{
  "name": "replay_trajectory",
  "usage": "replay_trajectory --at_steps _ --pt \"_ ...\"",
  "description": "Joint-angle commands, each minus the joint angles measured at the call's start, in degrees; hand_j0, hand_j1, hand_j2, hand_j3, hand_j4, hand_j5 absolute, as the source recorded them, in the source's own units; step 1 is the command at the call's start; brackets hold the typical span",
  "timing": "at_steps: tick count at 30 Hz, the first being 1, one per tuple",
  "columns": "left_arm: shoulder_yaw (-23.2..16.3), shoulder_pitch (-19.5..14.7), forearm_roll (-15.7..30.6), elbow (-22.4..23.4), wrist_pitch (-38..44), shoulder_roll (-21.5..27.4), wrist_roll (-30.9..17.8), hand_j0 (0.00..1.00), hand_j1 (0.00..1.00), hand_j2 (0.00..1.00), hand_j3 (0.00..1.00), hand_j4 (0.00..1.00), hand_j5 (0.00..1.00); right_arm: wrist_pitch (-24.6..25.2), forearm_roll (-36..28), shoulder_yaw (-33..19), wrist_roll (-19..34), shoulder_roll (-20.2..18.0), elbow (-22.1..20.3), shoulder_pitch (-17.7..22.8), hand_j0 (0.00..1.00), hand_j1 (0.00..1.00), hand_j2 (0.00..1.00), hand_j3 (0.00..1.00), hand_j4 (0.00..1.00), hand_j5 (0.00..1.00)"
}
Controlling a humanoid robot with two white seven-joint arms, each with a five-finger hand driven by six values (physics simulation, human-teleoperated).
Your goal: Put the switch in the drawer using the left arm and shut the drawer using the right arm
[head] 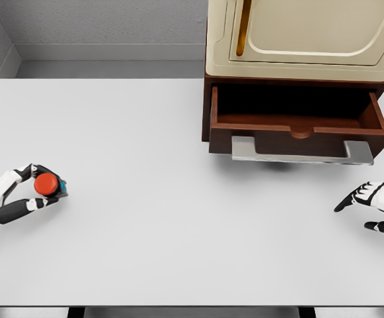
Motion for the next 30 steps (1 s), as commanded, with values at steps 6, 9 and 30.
replay_trajectory --at_steps 6,9,30 --pt "-1.0 -1.7 0.4 -3.3 0.1 -0.8 -0.1 0.40 0.40 0.40 0.40 0.40 0.40 0.1 -0.1 0.1 -0.1 -0.6 0.0 0.0 0.71 0.71 0.71 0.71 0.71 0.71" --pt "-1.8 -2.5 0.4 -4.2 0.1 -0.9 0.0 0.40 0.40 0.40 0.40 0.40 0.40 0.1 -0.1 0.1 -0.1 -0.9 0.0 0.0 0.71 0.71 0.71 0.71 0.71 0.71" --pt "-5.3 -9.9 -4.3 -12.1 0.1 -9.9 -0.4 0.40 0.40 0.40 0.40 0.40 0.40 0.1 -0.4 -0.1 0.0 -1.9 -0.1 -0.5 0.70 0.70 0.70 0.70 0.70 0.70"
